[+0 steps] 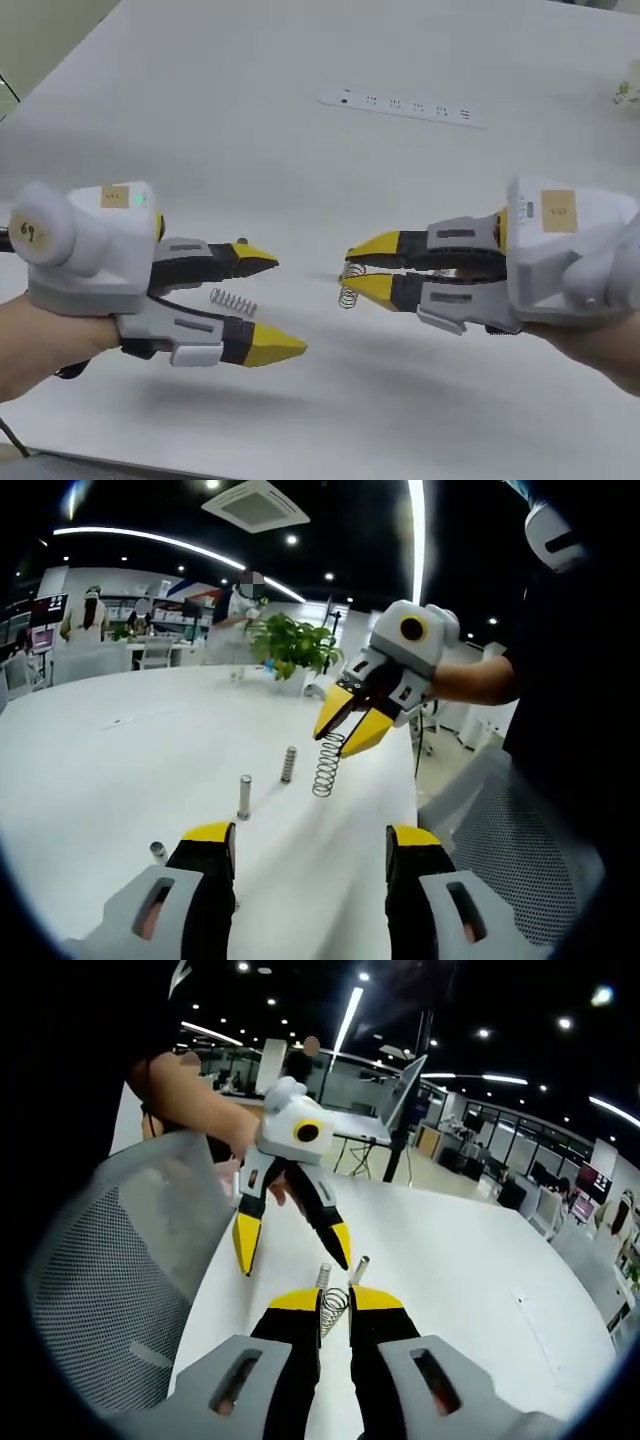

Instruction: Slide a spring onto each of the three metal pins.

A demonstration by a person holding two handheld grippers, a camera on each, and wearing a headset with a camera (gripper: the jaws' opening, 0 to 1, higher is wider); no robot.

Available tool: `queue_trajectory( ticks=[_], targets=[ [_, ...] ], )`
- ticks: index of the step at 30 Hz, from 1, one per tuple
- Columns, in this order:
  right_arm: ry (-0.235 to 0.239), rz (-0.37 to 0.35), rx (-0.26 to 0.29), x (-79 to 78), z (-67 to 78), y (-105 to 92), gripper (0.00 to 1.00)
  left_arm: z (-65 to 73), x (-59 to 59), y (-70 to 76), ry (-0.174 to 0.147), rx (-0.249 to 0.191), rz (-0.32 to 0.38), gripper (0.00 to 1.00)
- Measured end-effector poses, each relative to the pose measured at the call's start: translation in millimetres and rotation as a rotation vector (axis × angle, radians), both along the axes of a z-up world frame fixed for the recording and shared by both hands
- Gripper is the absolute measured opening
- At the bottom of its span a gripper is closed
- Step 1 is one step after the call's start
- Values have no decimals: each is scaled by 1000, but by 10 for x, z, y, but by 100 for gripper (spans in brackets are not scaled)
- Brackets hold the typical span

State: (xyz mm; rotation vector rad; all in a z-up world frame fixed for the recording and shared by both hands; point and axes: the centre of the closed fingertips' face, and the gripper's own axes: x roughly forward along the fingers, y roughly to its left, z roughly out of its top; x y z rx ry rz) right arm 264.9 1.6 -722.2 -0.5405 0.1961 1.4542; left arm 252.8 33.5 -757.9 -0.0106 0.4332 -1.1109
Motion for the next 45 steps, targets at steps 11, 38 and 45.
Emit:
queue_trajectory(
  ticks=[11,38,45],
  targets=[
    [-14,-12,-15,32,-22,-35,7,-73,3,307,4,33,65,62],
    [-26,-62,-22,164,-78,-89,7,-52,65,606,6,34,154,90],
    [-37,-85,-25,263,-105,-105,7,-52,105,668,-2,35,185,98]
  ],
)
